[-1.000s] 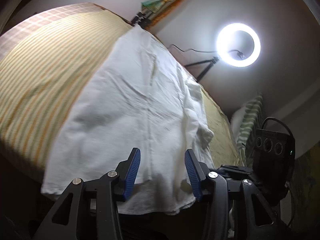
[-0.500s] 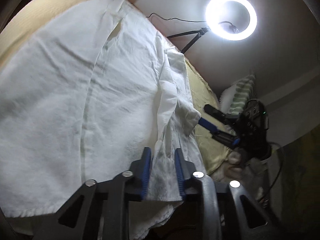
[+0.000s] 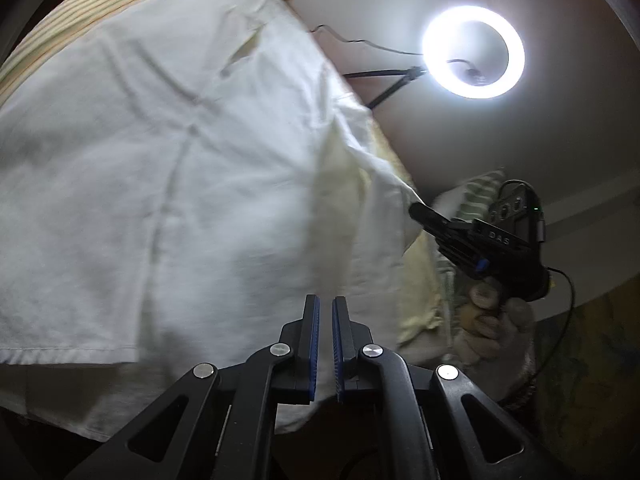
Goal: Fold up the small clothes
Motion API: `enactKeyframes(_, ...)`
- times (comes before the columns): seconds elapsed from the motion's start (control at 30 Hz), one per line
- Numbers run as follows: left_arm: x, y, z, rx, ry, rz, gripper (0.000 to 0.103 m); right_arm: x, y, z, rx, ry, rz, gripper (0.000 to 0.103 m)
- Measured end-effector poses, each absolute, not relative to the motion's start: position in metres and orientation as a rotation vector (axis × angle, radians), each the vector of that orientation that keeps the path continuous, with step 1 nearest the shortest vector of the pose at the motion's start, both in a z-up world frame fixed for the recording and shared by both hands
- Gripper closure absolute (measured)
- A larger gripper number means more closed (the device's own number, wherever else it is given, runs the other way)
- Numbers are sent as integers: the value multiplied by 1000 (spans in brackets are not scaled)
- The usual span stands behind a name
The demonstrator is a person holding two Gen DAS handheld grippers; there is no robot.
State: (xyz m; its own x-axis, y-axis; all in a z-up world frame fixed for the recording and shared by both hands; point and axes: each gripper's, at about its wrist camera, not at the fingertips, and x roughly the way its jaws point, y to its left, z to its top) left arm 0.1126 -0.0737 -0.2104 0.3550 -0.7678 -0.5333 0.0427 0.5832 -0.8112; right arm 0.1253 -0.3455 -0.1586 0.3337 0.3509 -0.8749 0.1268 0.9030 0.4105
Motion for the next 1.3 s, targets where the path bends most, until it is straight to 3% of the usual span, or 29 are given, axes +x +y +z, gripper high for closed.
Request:
enactKeyframes(0.07, 109, -71, -216, -795, 1094, -582, 101, 123, -341, -178, 432, 1280, 147, 99)
enactKeyframes(0.1, 108, -71, -216, -784, 1089, -577, 91, 120, -342, -183, 426, 1281, 146, 99)
enactKeyframes(0.13, 105, -72, -214, -763, 1080, -580, 78, 115, -343, -187, 441, 1274, 153, 91)
enactKeyframes(0.2, 101, -77, -205, -731, 1058, -597, 66, 104, -350, -188, 471, 1247, 140, 78)
enactKeyframes(0.4, 99, -100, -186, -599, 1015, -636, 60, 59, -331, -154, 326, 1077, 113, 75)
enactKeyframes(0.5, 104, -102, -188, -611, 1029, -640, 60, 45, -320, -151, 396, 1061, 196, 73)
enactKeyframes(0.57, 103, -98, -187, -611, 1020, -629, 60, 32, -318, -155, 483, 1051, 229, 46)
enactKeyframes(0.63, 104, -93, -187, -627, 1014, -614, 60, 17, -313, -161, 519, 1032, 225, 40)
enactKeyframes(0.8, 105, -81, -189, -647, 1020, -588, 60, 0, -276, -176, 412, 1025, 188, 41)
enactKeyframes(0.83, 105, -79, -189, -650, 1020, -585, 60, 0, -267, -176, 366, 1015, 183, 52)
enactKeyframes(0.87, 106, -78, -189, -654, 1017, -584, 60, 2, -260, -175, 323, 1013, 186, 76)
enactKeyframes(0.9, 106, -75, -188, -658, 1013, -583, 60, 7, -251, -174, 266, 1033, 186, 91)
enactKeyframes(0.93, 106, -73, -186, -661, 1007, -581, 60, 11, -241, -173, 191, 1060, 183, 98)
enactKeyframes(1.13, 104, -52, -178, -687, 954, -561, 60, 10, -187, -129, -460, 1055, 111, 99)
enactKeyframes(1.23, 103, -42, -179, -706, 951, -547, 60, -6, -152, -133, -857, 1032, 115, 99)
enactKeyframes(1.3, 104, -37, -181, -712, 952, -536, 60, -7, -131, -144, -922, 1073, 216, 99)
